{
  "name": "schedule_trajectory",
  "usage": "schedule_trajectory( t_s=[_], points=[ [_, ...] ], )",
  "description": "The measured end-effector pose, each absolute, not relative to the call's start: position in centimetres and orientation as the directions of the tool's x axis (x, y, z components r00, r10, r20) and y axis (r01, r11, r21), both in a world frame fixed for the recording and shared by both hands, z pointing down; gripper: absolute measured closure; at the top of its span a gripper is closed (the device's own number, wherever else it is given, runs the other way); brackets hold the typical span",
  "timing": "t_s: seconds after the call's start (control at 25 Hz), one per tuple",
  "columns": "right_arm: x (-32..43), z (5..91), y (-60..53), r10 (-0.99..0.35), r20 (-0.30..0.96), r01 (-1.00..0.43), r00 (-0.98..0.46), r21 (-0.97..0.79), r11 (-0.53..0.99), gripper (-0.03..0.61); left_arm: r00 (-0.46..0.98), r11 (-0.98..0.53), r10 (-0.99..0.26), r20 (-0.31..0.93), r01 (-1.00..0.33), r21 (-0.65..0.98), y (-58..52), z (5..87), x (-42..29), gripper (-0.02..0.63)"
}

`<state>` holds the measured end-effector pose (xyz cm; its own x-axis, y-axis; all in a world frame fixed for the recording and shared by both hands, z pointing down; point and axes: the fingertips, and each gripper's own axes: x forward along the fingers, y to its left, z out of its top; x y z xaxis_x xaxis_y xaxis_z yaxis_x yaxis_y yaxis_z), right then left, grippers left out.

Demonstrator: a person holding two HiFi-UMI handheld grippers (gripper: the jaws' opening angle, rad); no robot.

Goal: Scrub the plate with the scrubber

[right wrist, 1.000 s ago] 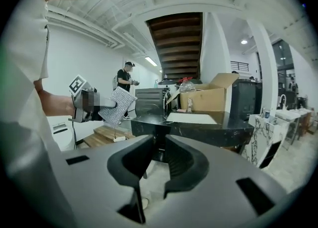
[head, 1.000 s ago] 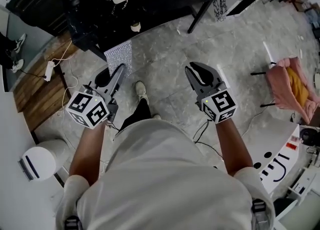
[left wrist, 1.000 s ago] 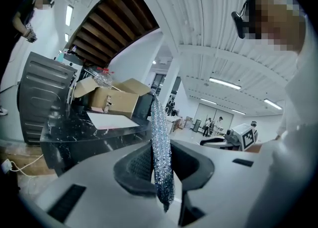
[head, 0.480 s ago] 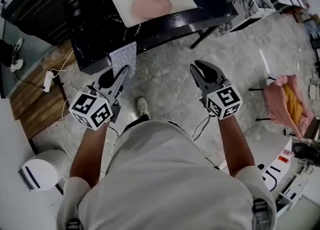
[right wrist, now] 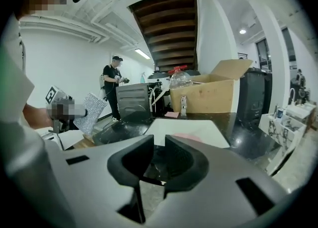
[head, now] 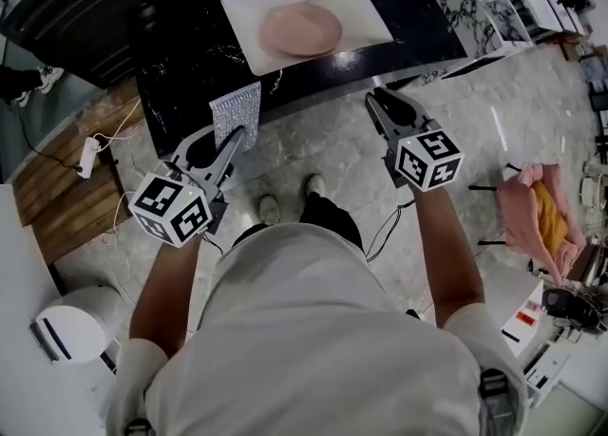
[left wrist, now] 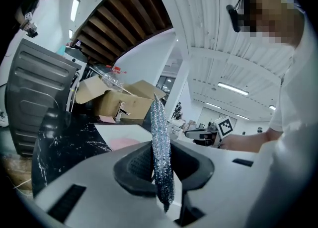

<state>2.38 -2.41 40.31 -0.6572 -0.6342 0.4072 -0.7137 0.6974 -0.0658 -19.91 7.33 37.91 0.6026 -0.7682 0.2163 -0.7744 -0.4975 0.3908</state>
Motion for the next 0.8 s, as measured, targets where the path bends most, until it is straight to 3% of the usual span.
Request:
schedule_trajectory(
  t_s=[0.8],
  points=[
    [2.0, 50.2, -27.2, -0.404, 0.626, -0.664, -0.667, -0.253, 0.703, 0.525, 0.477, -0.377, -0.833, 0.279, -0.859, 0.346, -8.0, 38.3, -17.4, 0.546]
  ],
)
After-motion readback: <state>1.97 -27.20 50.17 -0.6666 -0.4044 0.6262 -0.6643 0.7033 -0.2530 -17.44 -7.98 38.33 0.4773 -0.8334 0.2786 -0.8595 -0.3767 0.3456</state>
